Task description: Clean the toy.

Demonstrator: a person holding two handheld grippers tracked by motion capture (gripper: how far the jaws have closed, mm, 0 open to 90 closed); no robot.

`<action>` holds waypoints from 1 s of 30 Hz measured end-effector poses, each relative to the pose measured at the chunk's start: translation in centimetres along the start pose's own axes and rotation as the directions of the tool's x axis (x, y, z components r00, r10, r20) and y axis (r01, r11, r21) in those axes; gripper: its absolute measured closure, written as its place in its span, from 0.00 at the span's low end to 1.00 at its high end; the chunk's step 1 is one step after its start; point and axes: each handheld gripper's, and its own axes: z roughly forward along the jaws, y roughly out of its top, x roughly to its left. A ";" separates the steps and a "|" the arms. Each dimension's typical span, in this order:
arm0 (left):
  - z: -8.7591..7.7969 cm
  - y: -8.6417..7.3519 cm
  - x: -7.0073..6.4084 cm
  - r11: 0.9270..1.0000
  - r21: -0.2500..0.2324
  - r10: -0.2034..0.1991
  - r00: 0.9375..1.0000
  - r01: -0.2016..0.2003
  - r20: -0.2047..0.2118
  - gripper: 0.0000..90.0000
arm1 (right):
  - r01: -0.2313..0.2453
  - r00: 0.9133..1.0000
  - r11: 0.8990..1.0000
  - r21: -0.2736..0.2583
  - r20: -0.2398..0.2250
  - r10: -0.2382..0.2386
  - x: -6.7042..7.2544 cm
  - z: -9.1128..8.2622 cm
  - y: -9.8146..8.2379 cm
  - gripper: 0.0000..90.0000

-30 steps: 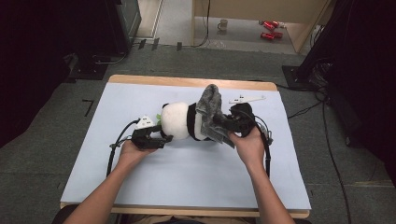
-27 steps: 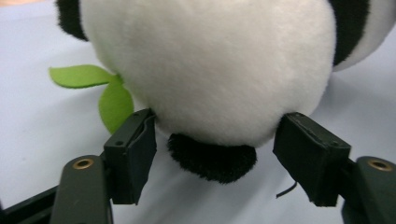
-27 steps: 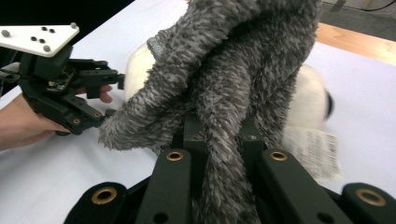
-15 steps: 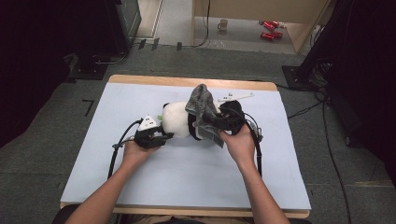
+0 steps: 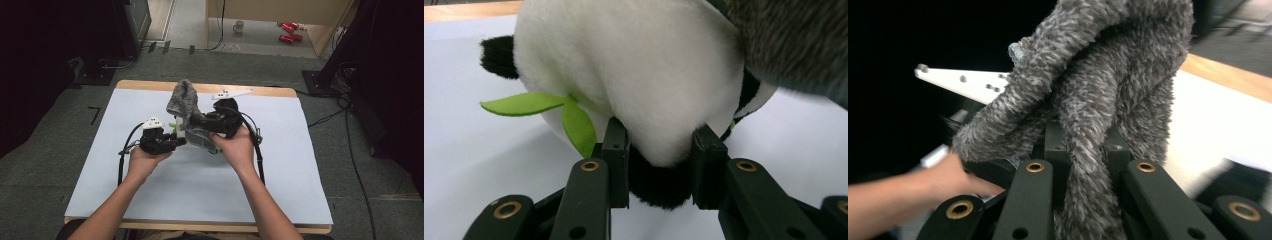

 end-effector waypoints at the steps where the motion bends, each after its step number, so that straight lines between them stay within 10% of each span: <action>1: 0.0 0.0 0.0 1.000 -0.002 -0.002 1.000 0.002 0.001 0.75 | 0.002 1.000 1.000 0.015 -0.005 -0.002 0.2 0.9 -0.1 0.89; 12: 0.6 -0.2 0.0 0.999 0.028 -0.020 1.000 0.020 -0.007 0.75 | -0.010 0.997 0.992 0.129 0.072 0.001 -1.8 5.7 -2.9 0.89; 18: 0.5 -0.2 0.2 0.999 0.042 -0.021 1.000 0.021 -0.013 0.75 | 0.046 0.990 0.987 0.155 0.126 -0.065 -1.8 5.0 -3.1 0.89; 30: 0.2 -0.1 1.0 0.998 0.031 -0.047 0.999 0.047 -0.019 0.75 | -0.018 0.978 0.989 0.149 0.206 -0.013 -4.5 1.2 -5.0 0.89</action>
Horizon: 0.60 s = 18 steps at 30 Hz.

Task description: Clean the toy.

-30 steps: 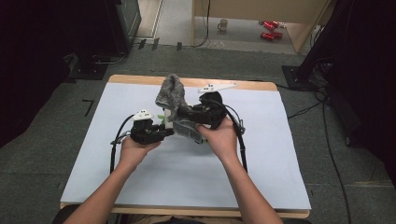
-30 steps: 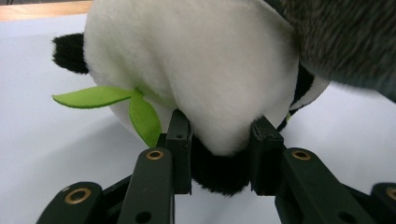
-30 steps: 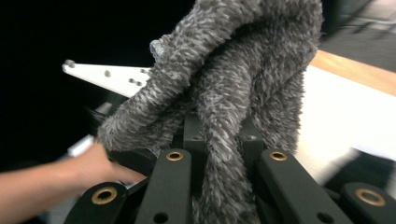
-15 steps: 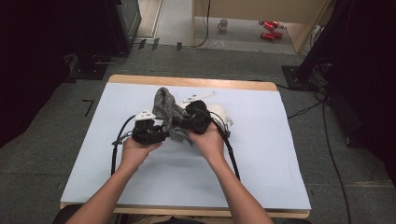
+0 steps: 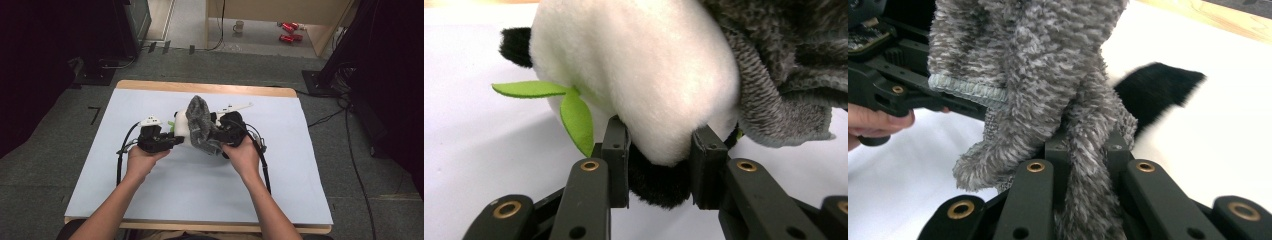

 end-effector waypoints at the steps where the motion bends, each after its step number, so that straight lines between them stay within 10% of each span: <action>1: 0.0 0.0 0.0 1.000 -0.001 0.002 1.000 -0.002 -0.002 0.75 | 0.000 1.000 1.000 0.001 0.005 0.000 -0.2 -0.2 -0.1 0.89; 18: -0.2 -0.1 1.3 1.000 -0.006 -0.031 0.999 0.031 -0.022 0.75 | -0.129 0.987 0.991 -0.028 0.089 0.131 -5.0 -4.4 -3.2 0.89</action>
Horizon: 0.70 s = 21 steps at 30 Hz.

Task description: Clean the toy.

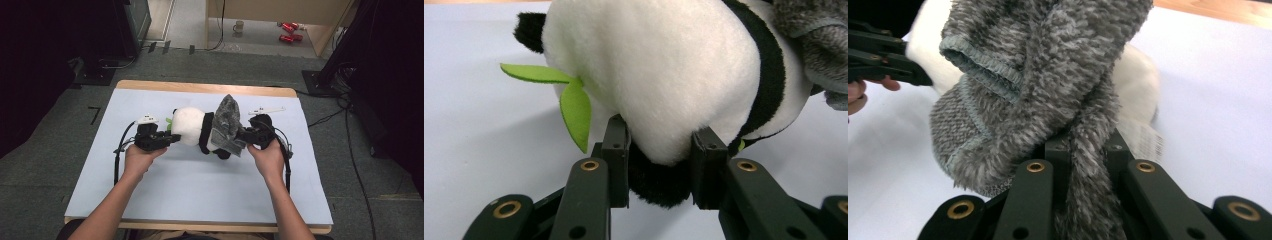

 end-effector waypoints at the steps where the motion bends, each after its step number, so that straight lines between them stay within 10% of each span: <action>1: 0.0 0.0 0.0 1.000 0.000 -0.004 1.000 0.004 -0.002 0.75 | 0.003 1.000 1.000 0.002 0.005 -0.003 -0.2 -0.1 -0.1 0.89; 9: -0.2 0.0 0.3 0.999 -0.018 -0.037 0.999 0.037 -0.008 0.75 | -0.019 0.997 1.000 0.008 0.077 0.019 -1.6 -1.4 -0.5 0.89; 14: -0.1 0.2 -0.5 0.998 -0.037 -0.050 0.999 0.050 -0.001 0.75 | -0.010 0.999 0.997 -0.083 -0.031 0.008 0.1 -3.0 0.8 0.89; 21: 0.0 0.4 -1.7 0.999 -0.044 -0.032 0.999 0.032 0.000 0.74 | 0.103 0.980 0.989 -0.109 -0.159 -0.120 5.2 -1.5 3.0 0.89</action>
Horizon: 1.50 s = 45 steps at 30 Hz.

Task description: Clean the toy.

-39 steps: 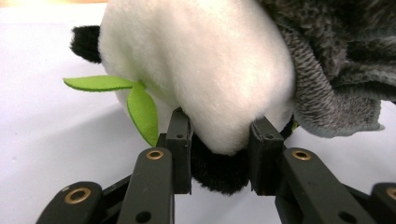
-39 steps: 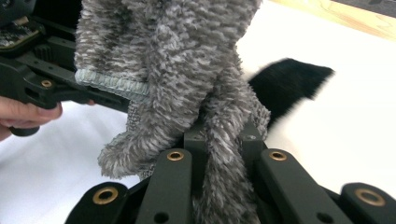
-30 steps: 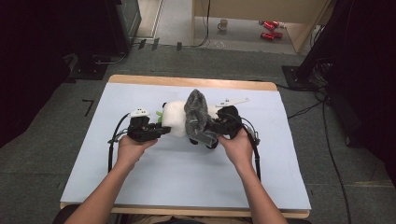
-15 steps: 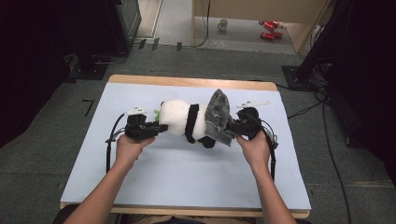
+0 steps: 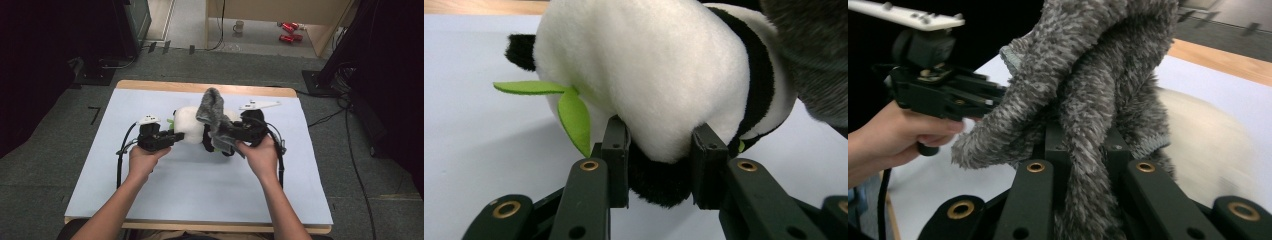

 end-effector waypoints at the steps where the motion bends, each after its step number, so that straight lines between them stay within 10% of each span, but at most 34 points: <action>1: 0.0 0.0 -0.1 1.000 -0.002 -0.001 1.000 0.001 0.000 0.74 | 0.014 1.000 1.000 0.008 -0.008 -0.013 0.6 0.8 0.3 0.89; 17: 0.3 0.0 -1.4 1.000 0.007 0.025 0.999 -0.024 -0.028 0.74 | 0.031 0.999 0.998 0.059 -0.012 -0.031 3.2 8.4 0.7 0.89; 27: 0.3 -0.1 -0.1 1.000 0.029 0.004 1.000 -0.004 -0.022 0.74 | 0.066 0.994 0.989 0.131 0.075 -0.076 1.8 7.0 -0.5 0.89; 45: 0.8 -0.4 0.4 0.998 0.061 0.013 1.000 -0.013 -0.004 0.74 | -0.055 0.992 0.994 0.093 0.119 0.044 -3.2 1.7 -3.5 0.89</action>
